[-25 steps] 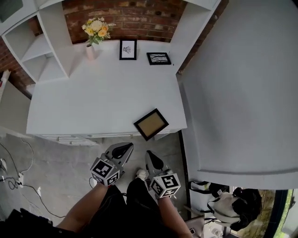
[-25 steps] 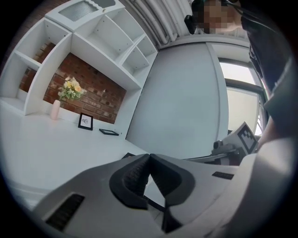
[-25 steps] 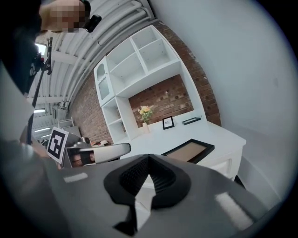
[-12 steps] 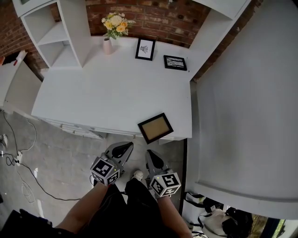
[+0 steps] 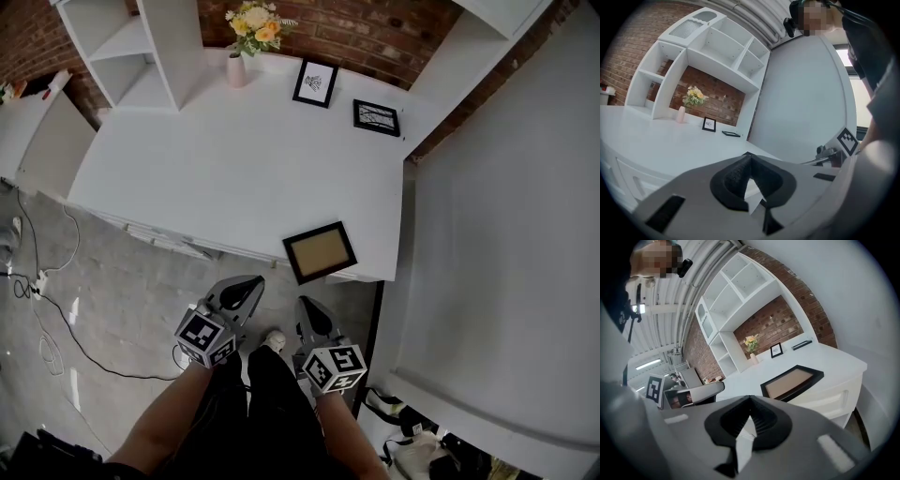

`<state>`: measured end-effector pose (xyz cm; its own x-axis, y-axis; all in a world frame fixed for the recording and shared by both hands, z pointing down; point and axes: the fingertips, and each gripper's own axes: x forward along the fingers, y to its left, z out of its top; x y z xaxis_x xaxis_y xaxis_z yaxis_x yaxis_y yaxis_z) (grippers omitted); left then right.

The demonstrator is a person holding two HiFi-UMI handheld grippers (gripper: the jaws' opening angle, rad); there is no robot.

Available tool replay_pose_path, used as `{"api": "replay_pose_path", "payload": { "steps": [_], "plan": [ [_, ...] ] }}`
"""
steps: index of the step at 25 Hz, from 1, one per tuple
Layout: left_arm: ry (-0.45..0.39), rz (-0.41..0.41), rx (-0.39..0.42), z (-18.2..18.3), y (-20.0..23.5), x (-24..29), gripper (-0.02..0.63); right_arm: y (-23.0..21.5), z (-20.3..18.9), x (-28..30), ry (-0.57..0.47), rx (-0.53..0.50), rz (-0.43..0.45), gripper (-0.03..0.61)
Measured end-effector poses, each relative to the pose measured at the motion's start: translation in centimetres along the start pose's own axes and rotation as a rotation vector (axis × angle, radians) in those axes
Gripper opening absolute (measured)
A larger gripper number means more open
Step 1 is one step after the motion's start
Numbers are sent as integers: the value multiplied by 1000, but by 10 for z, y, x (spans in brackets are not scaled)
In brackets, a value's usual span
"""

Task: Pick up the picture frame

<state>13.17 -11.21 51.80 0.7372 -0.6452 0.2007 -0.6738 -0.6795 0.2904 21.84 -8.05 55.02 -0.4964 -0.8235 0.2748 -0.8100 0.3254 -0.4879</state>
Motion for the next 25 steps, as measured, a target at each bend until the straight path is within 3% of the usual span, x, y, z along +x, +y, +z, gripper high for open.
{"api": "replay_pose_path", "payload": {
  "steps": [8, 15, 25],
  "plan": [
    [17, 8, -15, -16, 1, 7, 3, -28, -5, 2, -17, 131, -52, 5],
    [38, -23, -12, -27, 0, 28, 3, -54, -4, 4, -67, 300, -85, 96],
    [36, -27, -17, -31, 3, 49, 3, -65, 1, 23, -143, 606, 0, 197]
  ]
}}
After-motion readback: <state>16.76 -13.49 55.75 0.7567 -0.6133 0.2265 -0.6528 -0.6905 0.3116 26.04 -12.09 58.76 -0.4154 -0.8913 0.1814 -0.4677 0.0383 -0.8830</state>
